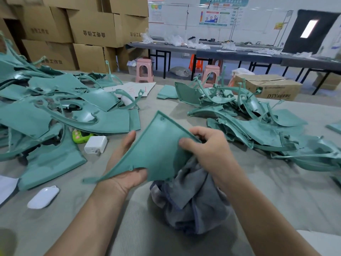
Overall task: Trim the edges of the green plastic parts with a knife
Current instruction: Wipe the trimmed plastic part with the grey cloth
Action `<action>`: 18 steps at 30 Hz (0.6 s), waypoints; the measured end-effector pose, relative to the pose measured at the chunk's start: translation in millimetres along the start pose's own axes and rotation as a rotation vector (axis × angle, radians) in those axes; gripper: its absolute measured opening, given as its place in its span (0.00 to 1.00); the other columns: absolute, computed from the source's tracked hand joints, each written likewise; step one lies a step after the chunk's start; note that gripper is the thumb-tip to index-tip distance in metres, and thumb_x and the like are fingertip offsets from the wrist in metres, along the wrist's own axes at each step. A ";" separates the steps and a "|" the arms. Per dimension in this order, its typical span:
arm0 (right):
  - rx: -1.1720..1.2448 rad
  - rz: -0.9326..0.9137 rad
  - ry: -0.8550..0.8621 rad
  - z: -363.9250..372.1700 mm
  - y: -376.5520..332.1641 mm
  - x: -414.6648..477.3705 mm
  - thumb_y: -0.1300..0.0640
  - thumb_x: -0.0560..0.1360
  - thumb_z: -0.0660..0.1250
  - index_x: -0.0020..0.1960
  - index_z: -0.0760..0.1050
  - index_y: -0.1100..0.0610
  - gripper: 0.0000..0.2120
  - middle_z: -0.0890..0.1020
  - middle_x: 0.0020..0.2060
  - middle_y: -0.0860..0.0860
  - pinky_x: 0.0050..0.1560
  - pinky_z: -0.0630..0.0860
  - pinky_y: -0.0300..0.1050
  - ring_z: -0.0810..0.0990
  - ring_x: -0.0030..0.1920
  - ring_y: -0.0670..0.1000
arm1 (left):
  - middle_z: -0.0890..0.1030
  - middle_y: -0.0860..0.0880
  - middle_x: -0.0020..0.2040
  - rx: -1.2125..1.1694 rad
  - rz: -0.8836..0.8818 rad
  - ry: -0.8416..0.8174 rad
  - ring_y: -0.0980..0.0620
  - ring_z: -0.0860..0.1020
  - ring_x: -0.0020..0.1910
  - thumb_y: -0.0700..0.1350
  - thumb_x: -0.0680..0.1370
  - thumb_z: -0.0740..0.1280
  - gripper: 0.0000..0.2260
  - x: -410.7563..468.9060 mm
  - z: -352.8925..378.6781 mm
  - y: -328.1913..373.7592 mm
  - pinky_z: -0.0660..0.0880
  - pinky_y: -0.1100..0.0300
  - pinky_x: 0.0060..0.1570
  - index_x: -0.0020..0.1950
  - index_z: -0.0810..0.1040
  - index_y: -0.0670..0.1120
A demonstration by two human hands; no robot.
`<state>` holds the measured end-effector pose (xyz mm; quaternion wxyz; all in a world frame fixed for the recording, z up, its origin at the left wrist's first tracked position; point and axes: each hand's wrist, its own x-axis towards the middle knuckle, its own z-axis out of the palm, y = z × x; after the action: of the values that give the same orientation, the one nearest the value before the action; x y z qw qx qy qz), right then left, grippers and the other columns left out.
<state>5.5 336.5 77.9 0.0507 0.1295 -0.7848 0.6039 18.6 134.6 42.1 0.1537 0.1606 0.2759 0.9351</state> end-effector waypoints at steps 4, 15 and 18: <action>0.520 0.138 0.159 -11.4 -3.9 9.1 0.63 0.79 0.68 0.42 0.83 0.58 0.09 0.86 0.41 0.60 0.48 0.82 0.56 0.84 0.39 0.57 | 0.83 0.39 0.60 0.054 0.011 0.248 0.42 0.83 0.59 0.53 0.78 0.65 0.18 8.6 -10.6 -11.3 0.79 0.44 0.60 0.56 0.86 0.41; 0.371 0.199 -0.011 -39.1 -17.3 10.5 0.75 0.79 0.58 0.59 0.76 0.60 0.16 0.85 0.53 0.64 0.55 0.79 0.69 0.83 0.54 0.69 | 0.82 0.42 0.60 0.295 -0.022 0.152 0.46 0.79 0.59 0.54 0.65 0.82 0.32 11.3 -0.9 -19.3 0.77 0.52 0.62 0.65 0.81 0.45; 0.321 0.190 -0.077 -46.9 -21.4 7.7 0.77 0.77 0.57 0.60 0.76 0.58 0.20 0.86 0.52 0.64 0.52 0.80 0.67 0.83 0.53 0.70 | 0.82 0.49 0.43 0.257 0.049 0.240 0.52 0.78 0.46 0.52 0.68 0.79 0.23 11.7 -3.5 -14.7 0.77 0.56 0.58 0.61 0.85 0.49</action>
<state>0.2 375.4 112.2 -0.0581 0.0844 -0.6886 0.7179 9.6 149.2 33.4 0.0752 0.0727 0.4056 0.9081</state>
